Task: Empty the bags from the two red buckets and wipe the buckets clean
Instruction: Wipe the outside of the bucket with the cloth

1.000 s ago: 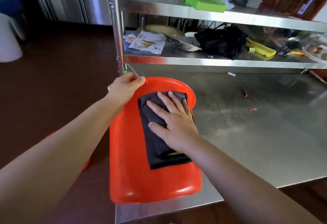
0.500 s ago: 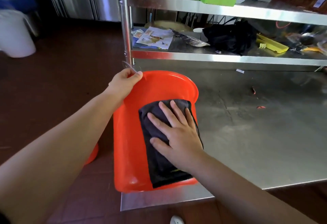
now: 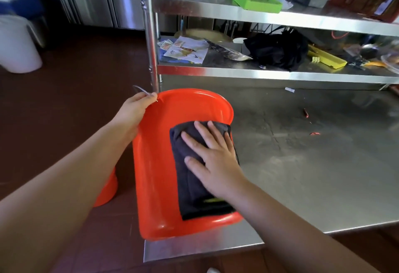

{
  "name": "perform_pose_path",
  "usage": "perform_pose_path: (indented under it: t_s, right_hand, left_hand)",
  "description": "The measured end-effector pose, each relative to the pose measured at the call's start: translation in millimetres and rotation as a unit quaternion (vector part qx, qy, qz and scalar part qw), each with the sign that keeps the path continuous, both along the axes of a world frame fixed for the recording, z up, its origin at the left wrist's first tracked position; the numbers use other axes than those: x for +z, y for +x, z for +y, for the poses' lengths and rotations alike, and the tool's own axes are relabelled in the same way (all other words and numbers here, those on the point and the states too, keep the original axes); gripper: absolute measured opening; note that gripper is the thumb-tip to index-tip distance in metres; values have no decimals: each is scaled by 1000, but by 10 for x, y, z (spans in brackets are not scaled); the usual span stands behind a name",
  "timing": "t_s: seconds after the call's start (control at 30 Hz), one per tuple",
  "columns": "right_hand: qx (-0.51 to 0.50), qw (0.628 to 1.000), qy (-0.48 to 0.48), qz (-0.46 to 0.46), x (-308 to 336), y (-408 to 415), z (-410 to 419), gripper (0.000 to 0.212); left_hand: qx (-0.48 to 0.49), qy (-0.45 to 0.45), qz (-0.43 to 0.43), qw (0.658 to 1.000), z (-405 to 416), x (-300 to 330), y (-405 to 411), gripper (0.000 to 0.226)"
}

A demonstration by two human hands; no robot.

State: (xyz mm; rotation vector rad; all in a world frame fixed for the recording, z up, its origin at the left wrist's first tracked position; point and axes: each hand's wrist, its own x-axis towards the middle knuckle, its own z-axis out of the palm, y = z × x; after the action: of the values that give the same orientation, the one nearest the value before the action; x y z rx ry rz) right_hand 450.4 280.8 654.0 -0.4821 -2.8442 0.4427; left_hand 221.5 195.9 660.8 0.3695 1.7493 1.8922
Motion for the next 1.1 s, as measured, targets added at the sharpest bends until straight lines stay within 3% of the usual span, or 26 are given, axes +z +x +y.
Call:
perform_pose_path:
  t_s: [0.23, 0.37, 0.5, 0.6, 0.7, 0.8, 0.87, 0.93, 1.1]
  right_hand:
    - [-44, 998, 30, -31, 199, -656, 462, 52]
    - [-45, 997, 52, -46, 207, -667, 483, 54]
    - [-25, 997, 51, -44, 149, -408, 418, 57]
    - [2, 998, 55, -43, 52, -18, 328, 60]
    - [11, 998, 41, -40, -47, 398, 280, 59]
    - [14, 999, 23, -40, -114, 710, 222, 56]
    - [17, 998, 37, -42, -143, 831, 139, 57]
    - [25, 997, 59, -32, -177, 894, 37, 59]
    - [5, 992, 124, -5, -210, 861, -89, 61]
  left_hand:
    - [27, 17, -89, 996, -130, -120, 56, 15]
    - [26, -12, -89, 996, -130, -80, 90, 14]
    - [89, -114, 9, 989, -161, -140, 148, 30]
    - [190, -259, 110, 941, -158, -162, 174, 55]
    - [238, -278, 211, 907, -93, -25, 229, 61]
    - [166, -267, 322, 893, 80, 112, 276, 37]
    - [87, -210, 347, 910, 265, 228, 364, 31]
    - [29, -195, 340, 920, 448, 330, 449, 32]
    - [-10, -205, 248, 947, 582, 329, 410, 37]
